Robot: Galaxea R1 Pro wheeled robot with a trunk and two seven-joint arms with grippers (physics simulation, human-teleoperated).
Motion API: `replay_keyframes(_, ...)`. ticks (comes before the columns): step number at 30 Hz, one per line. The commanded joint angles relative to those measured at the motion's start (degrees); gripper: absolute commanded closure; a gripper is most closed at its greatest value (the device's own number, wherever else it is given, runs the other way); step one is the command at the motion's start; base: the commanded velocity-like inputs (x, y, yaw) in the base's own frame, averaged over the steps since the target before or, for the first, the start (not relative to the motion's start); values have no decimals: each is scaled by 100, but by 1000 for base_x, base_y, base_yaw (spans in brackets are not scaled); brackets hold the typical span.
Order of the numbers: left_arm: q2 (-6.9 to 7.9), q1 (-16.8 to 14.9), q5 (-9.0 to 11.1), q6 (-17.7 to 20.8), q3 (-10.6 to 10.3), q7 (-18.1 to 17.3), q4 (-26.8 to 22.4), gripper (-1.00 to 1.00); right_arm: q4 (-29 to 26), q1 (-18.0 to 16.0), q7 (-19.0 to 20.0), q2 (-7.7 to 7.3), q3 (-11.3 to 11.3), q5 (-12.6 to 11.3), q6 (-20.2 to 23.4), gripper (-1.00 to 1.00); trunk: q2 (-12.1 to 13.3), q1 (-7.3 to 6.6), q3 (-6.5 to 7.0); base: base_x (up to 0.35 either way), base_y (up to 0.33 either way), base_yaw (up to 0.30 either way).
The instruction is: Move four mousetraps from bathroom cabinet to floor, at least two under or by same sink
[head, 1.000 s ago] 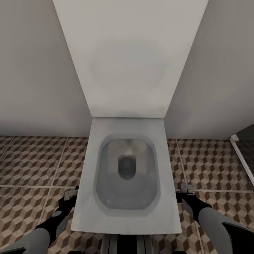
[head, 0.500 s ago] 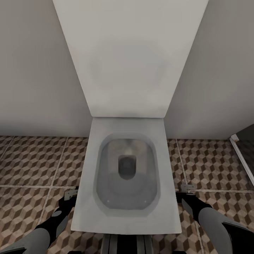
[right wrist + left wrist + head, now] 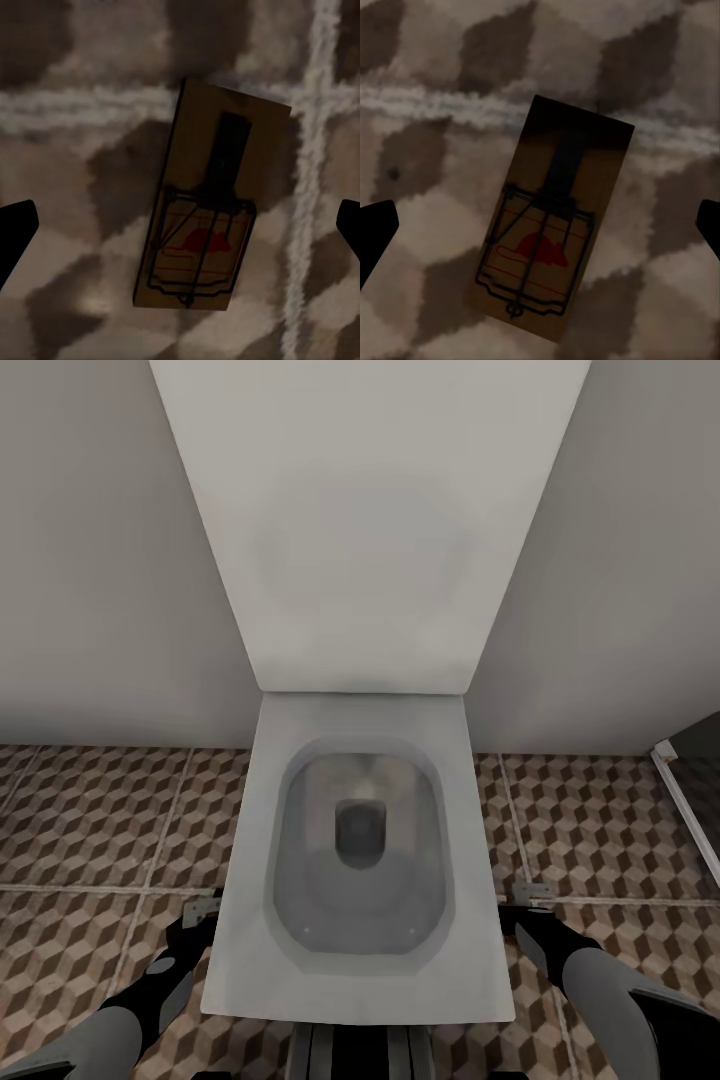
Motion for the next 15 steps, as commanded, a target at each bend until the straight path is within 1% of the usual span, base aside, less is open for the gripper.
replay_keyframes(1,-1,-3,-10,-22,20,-3,7,-100,-9,-1,-4,2,-43,60,32,-100,-1,-1,-3,0,0,0)
replay_keyframes(15,-17,-2,-53,-29,-8,-4,1,-100,-10,-1,-4,-1,-43,67,31,-100,-1,-1,-3,0,0,0)
